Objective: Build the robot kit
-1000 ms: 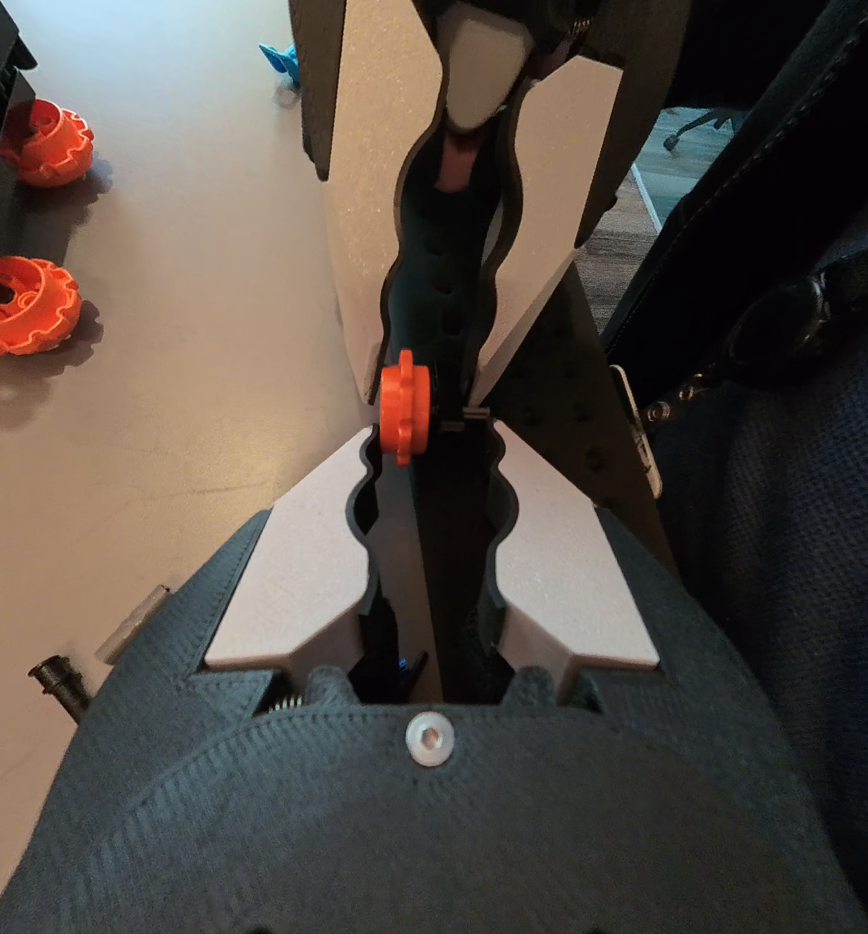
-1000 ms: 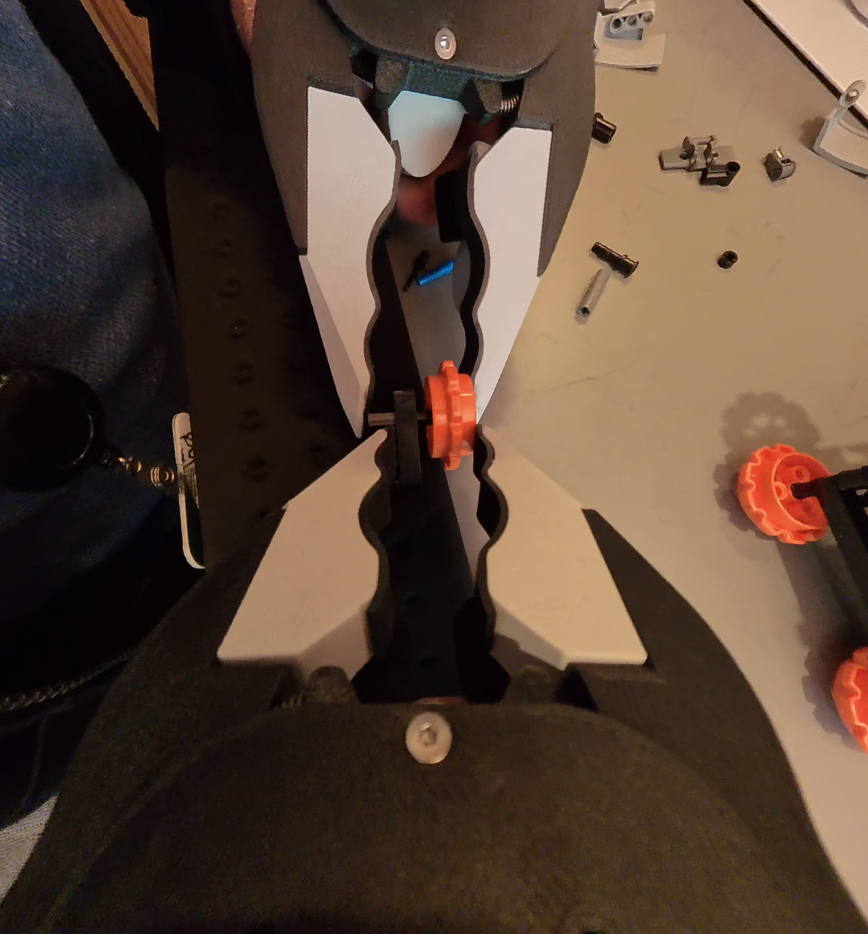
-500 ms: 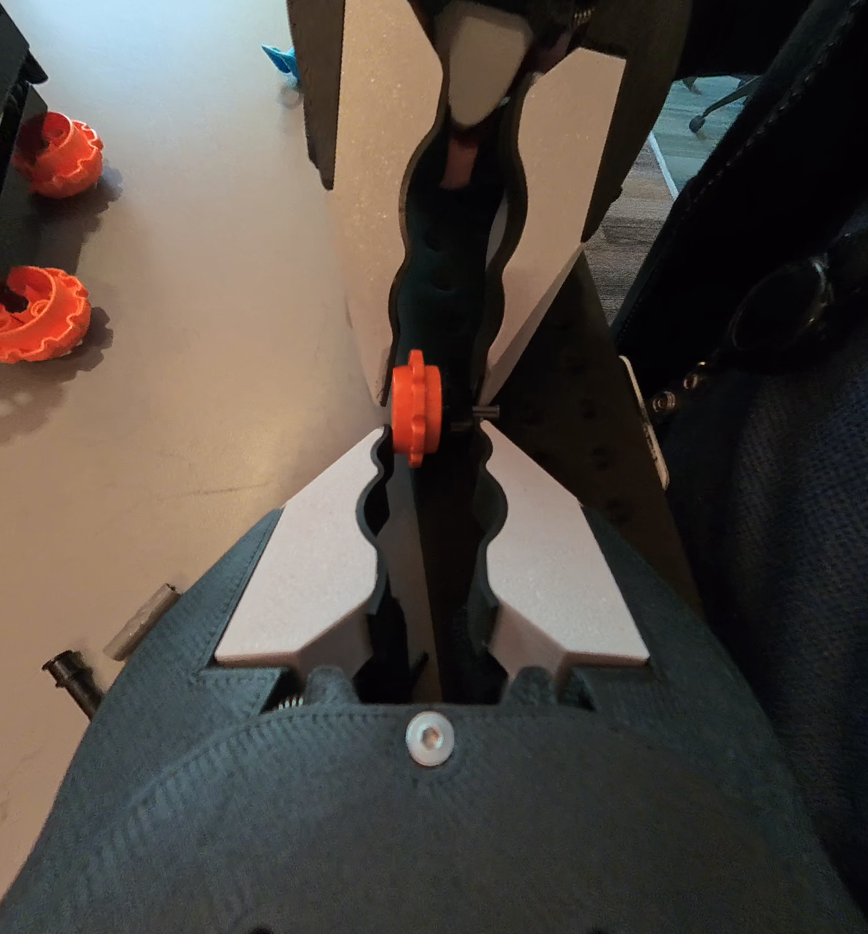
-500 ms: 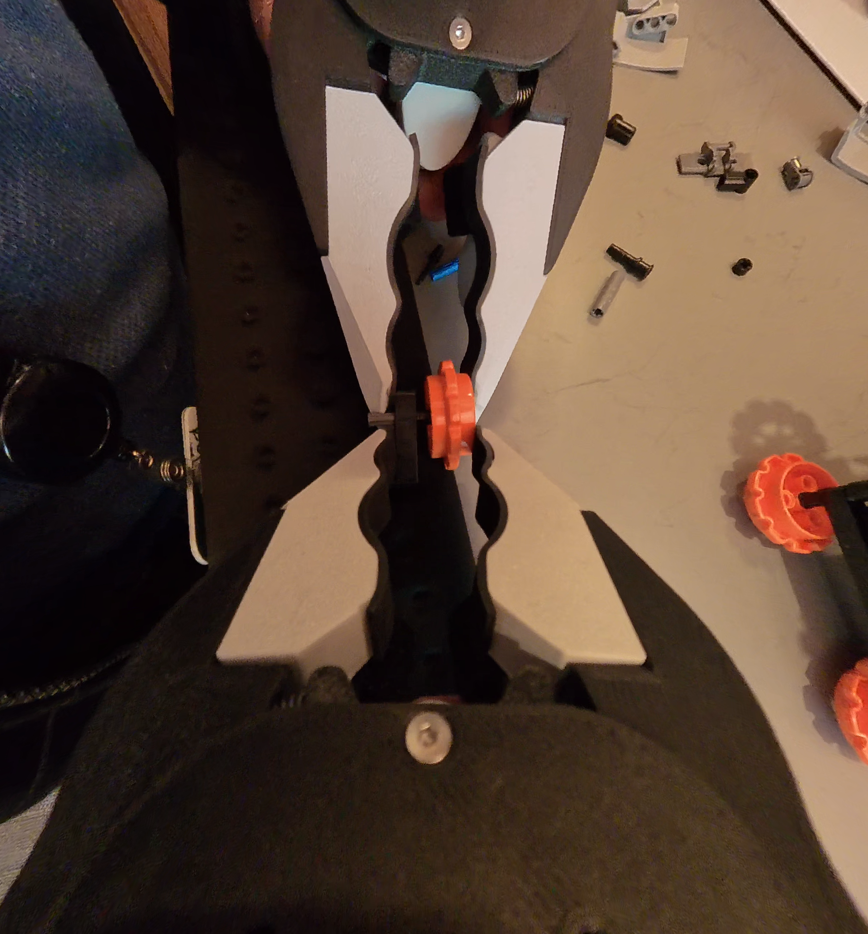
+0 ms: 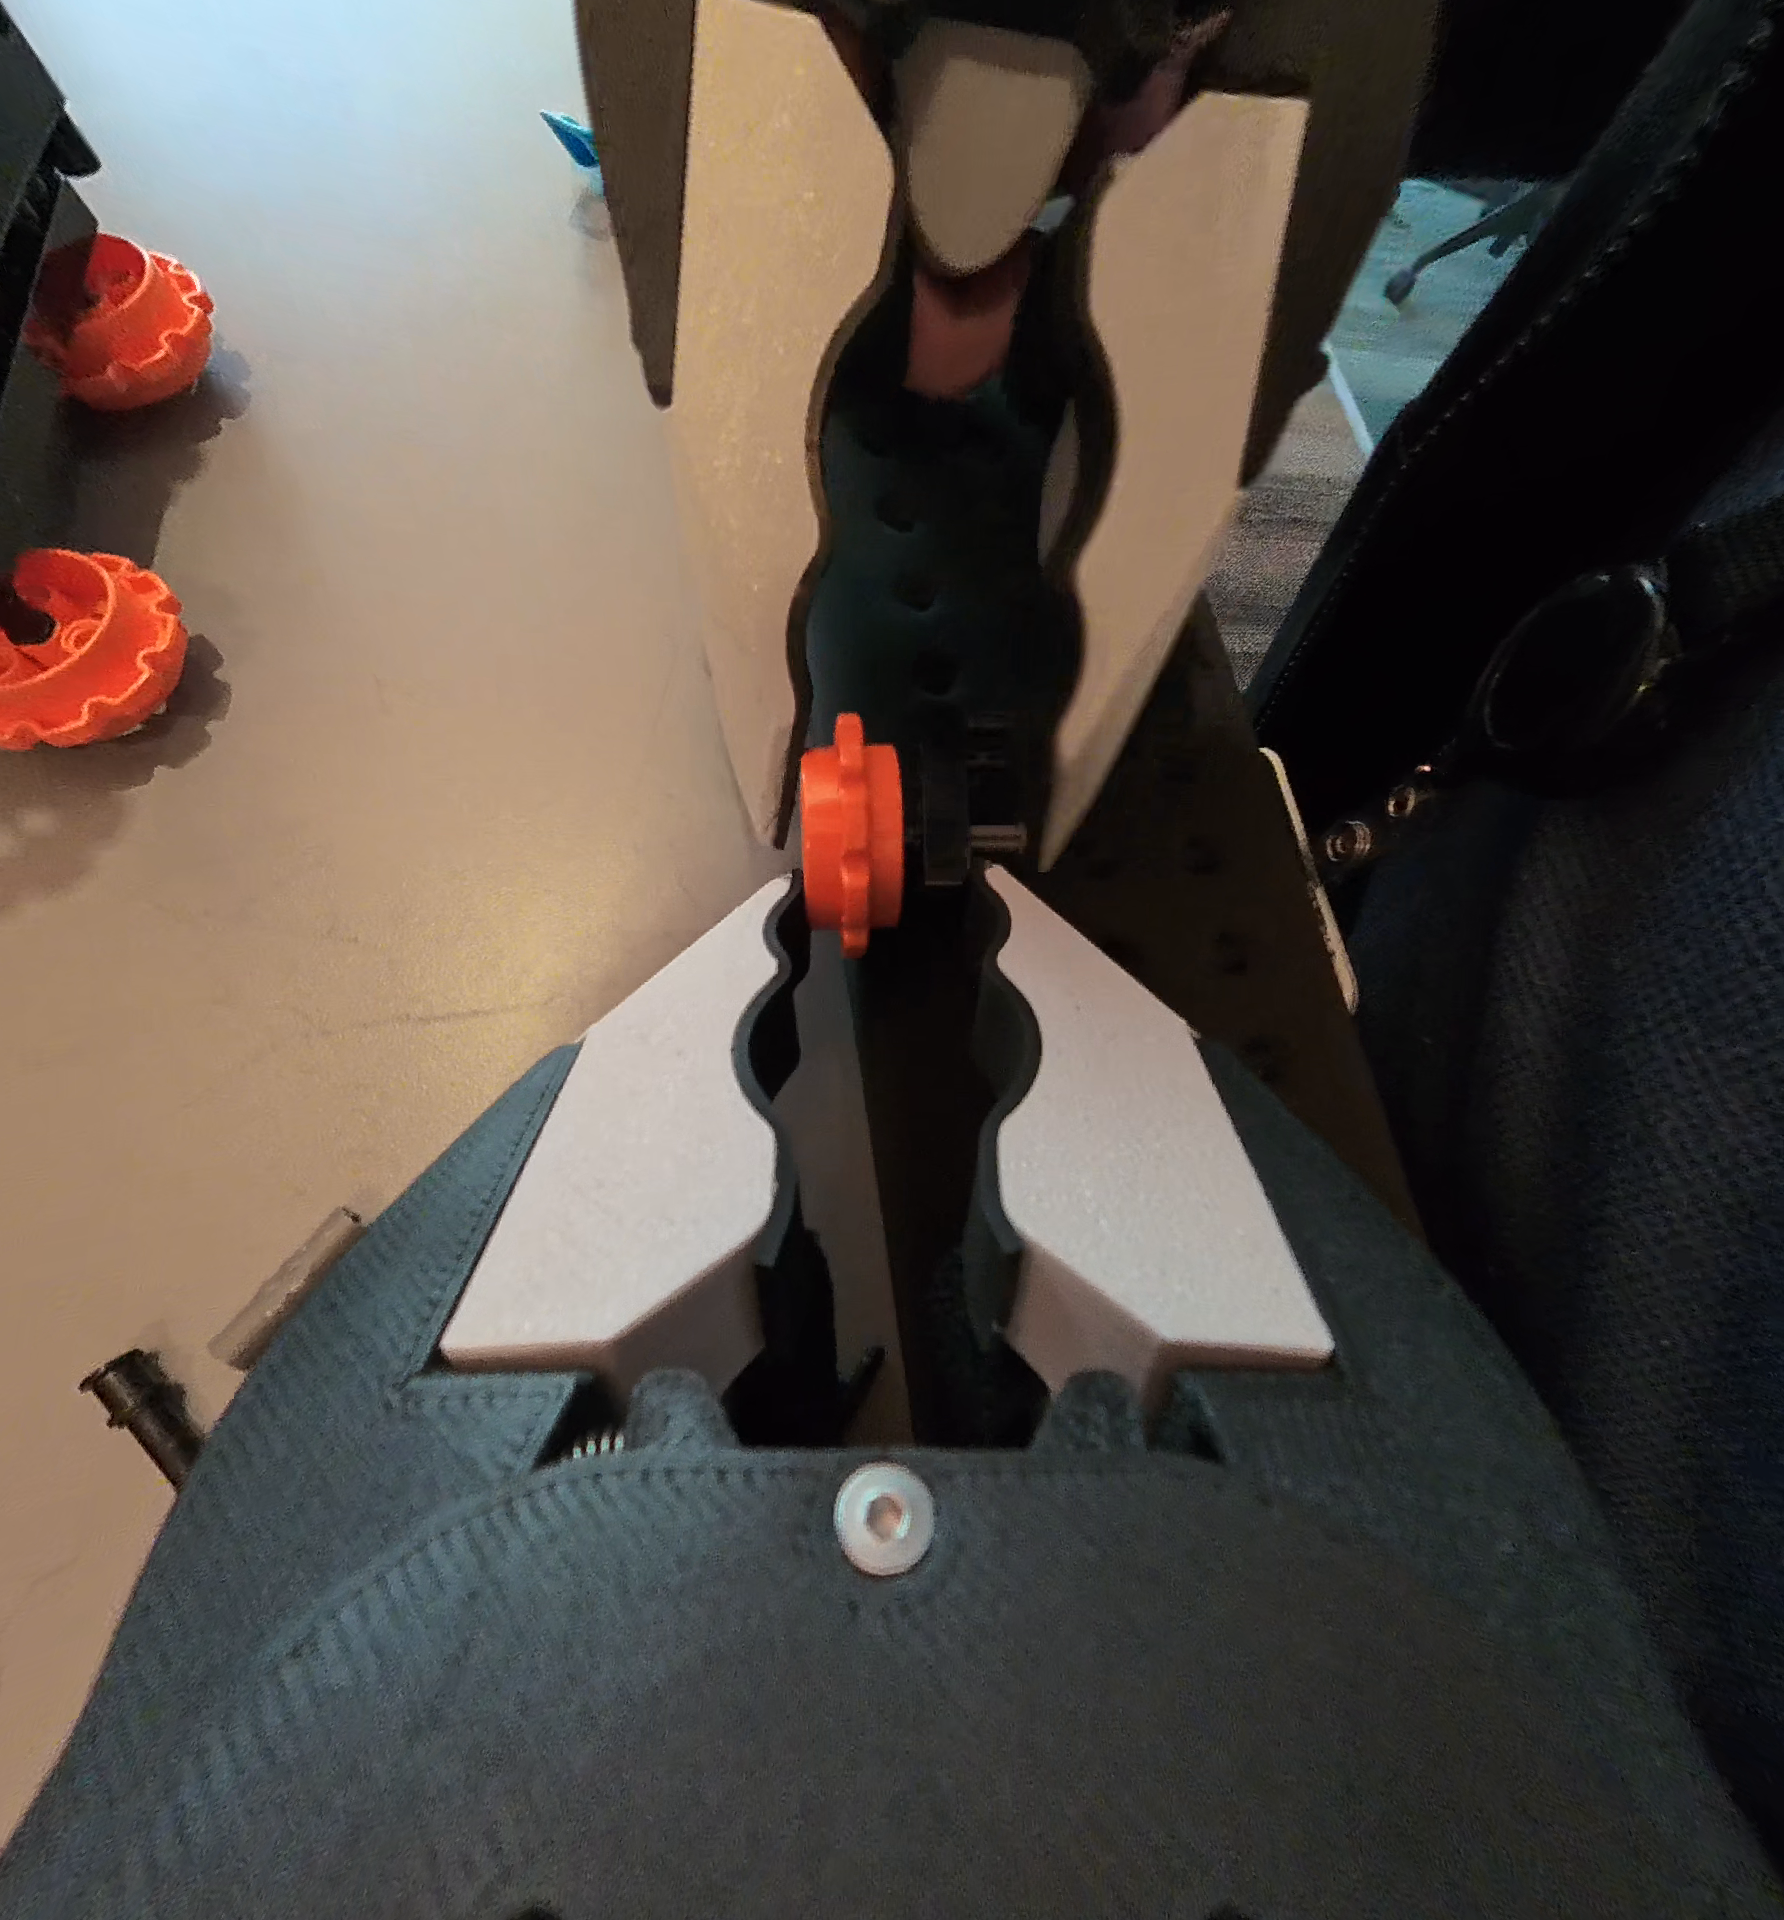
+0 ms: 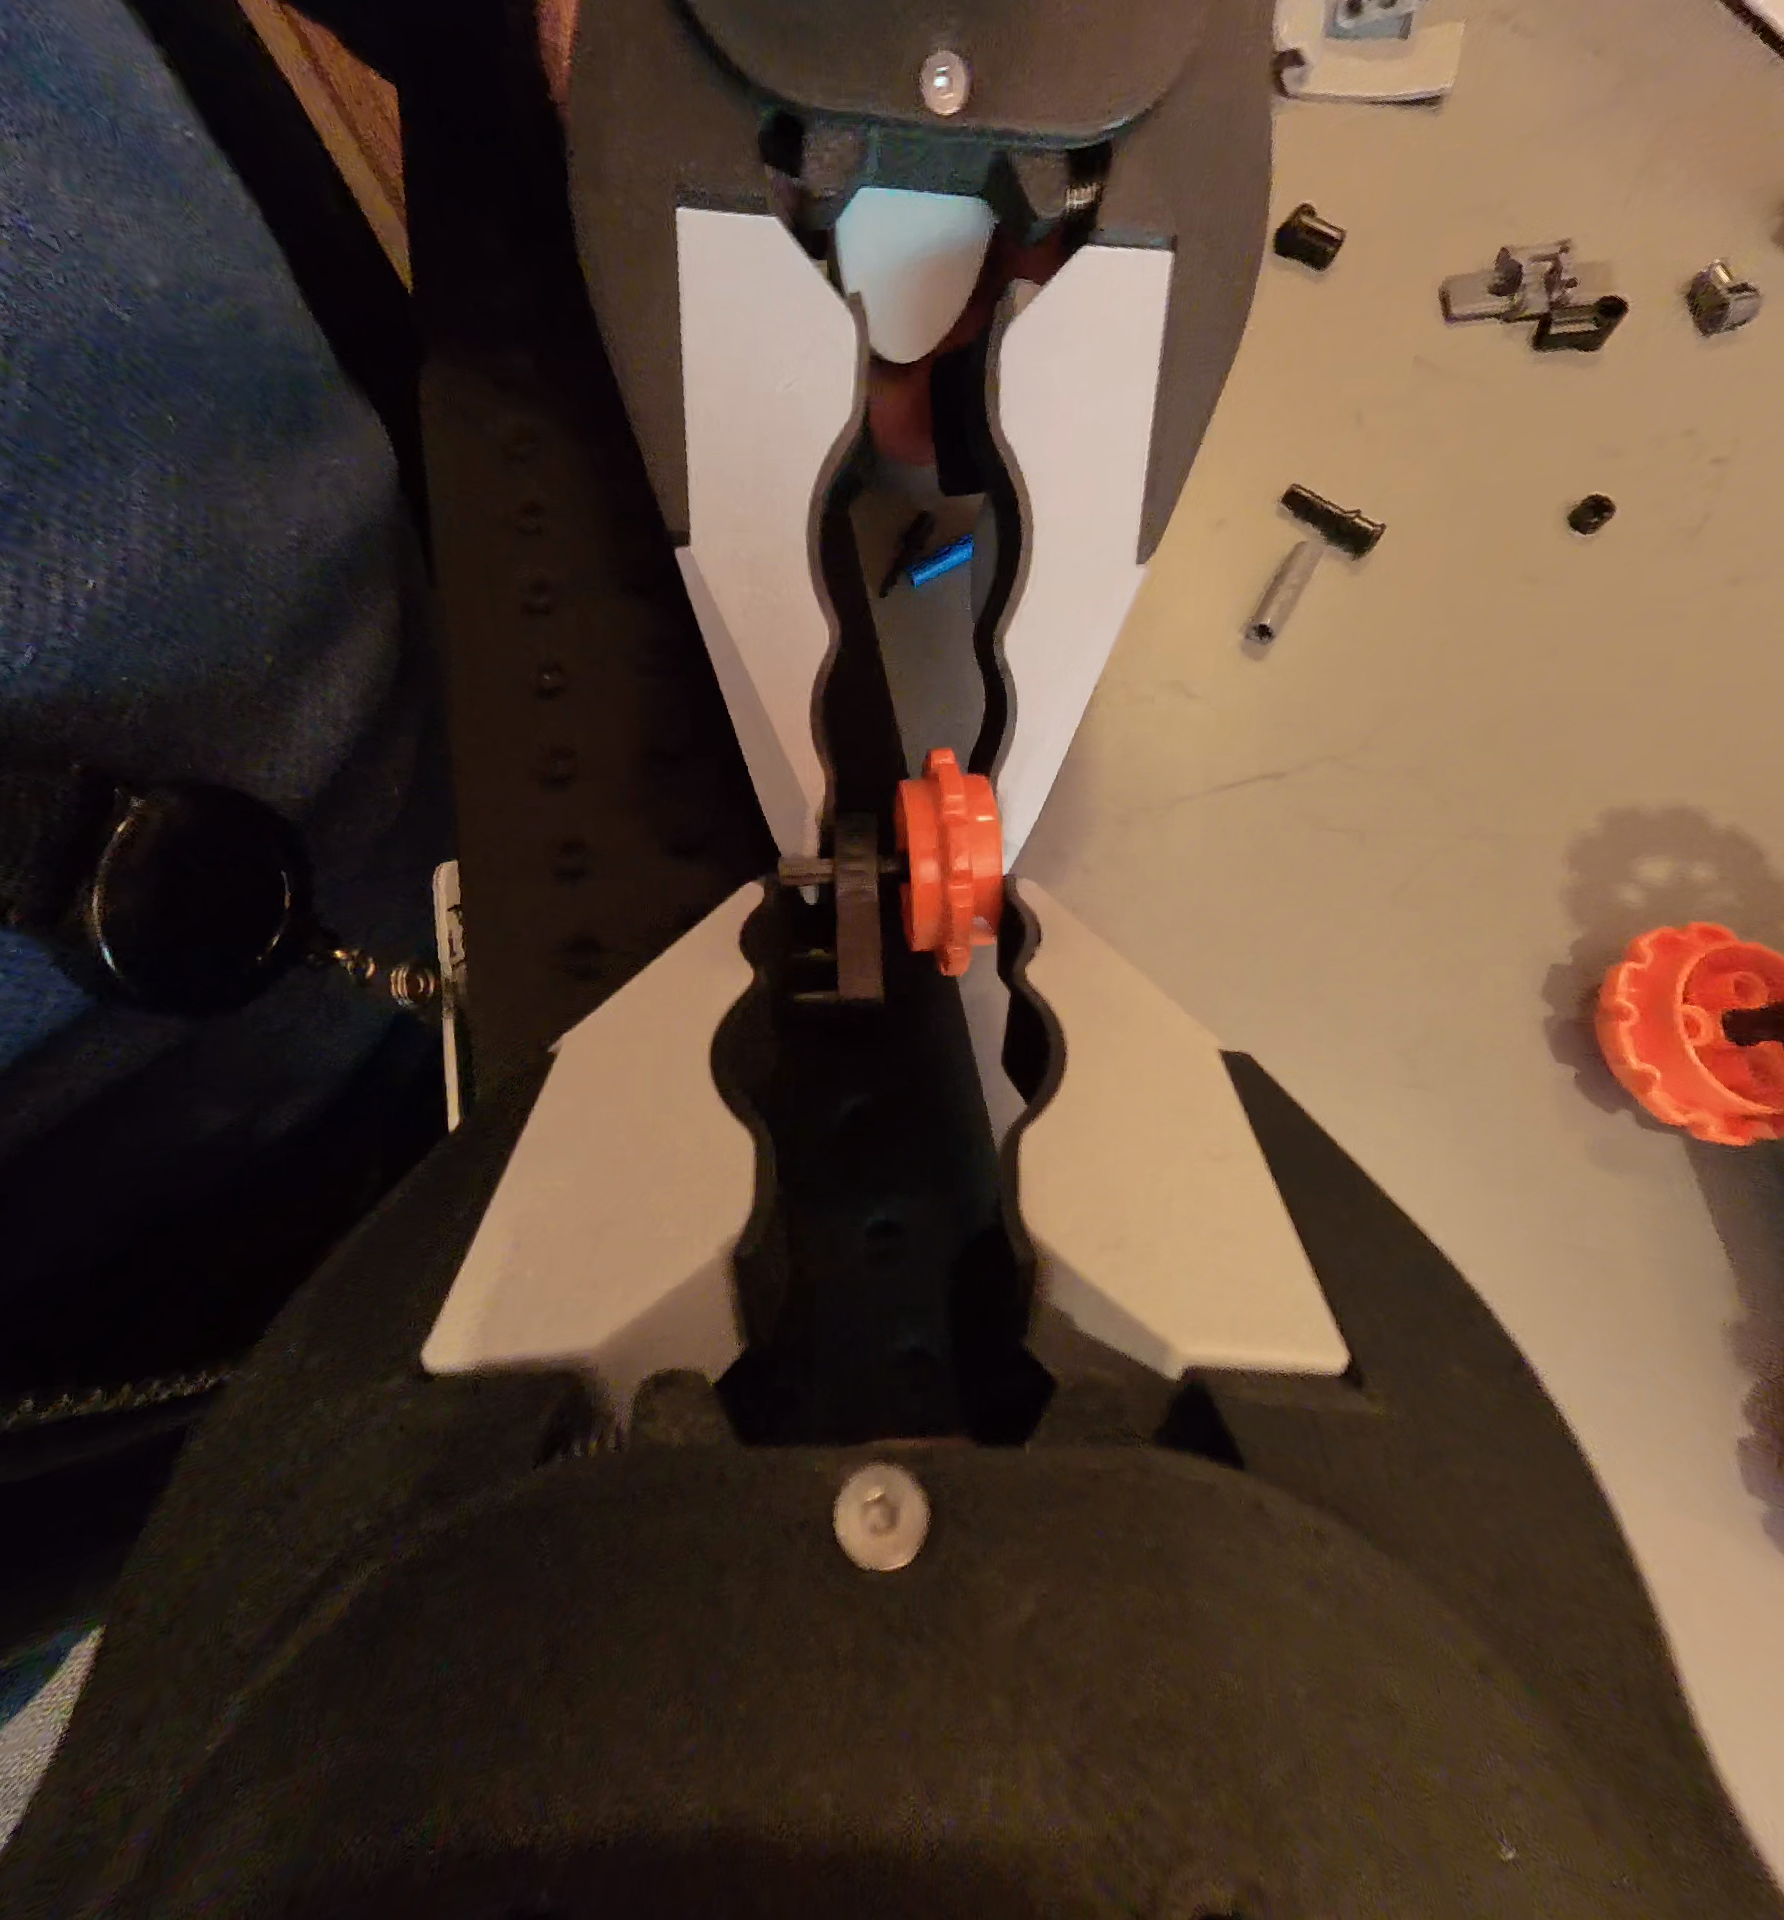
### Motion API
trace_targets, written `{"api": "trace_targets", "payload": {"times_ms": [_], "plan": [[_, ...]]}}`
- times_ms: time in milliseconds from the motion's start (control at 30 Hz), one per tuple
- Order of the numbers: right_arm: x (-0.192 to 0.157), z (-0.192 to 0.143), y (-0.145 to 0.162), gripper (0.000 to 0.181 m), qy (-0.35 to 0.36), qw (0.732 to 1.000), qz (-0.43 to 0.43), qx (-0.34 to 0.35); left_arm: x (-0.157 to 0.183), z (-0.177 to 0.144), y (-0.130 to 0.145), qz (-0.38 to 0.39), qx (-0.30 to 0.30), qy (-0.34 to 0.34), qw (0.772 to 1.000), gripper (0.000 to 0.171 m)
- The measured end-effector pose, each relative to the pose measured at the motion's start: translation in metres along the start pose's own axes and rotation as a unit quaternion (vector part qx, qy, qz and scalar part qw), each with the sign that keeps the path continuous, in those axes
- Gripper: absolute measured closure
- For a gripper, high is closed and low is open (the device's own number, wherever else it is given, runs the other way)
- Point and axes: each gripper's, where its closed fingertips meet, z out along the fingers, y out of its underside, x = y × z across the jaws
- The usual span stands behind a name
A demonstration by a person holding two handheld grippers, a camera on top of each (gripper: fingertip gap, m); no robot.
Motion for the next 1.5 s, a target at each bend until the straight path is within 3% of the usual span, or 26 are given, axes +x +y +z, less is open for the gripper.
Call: {"api": "trace_targets", "payload": {"times_ms": [567, 1033, 1500], "plan": [[0.0002, 0.0038, 0.0041, 0.145, 0.016, 0.999, 0.003, -0.028, -0.0013, 0.0017, 0.0, 0.046, -0.015, -0.051, 0.997, 0.143], [0.0014, 0.0063, 0.0037, 0.148, -0.02, 0.999, 0.011, -0.027, -0.0005, 0.0029, 0.0021, -0.011, -0.009, 0.008, 1.0, 0.143], [0.002, 0.0054, 0.0036, 0.145, -0.05, 0.998, 0.019, -0.022, -0.0015, 0.0016, 0.0022, -0.001, -0.017, 0.017, 1.0, 0.142]]}}
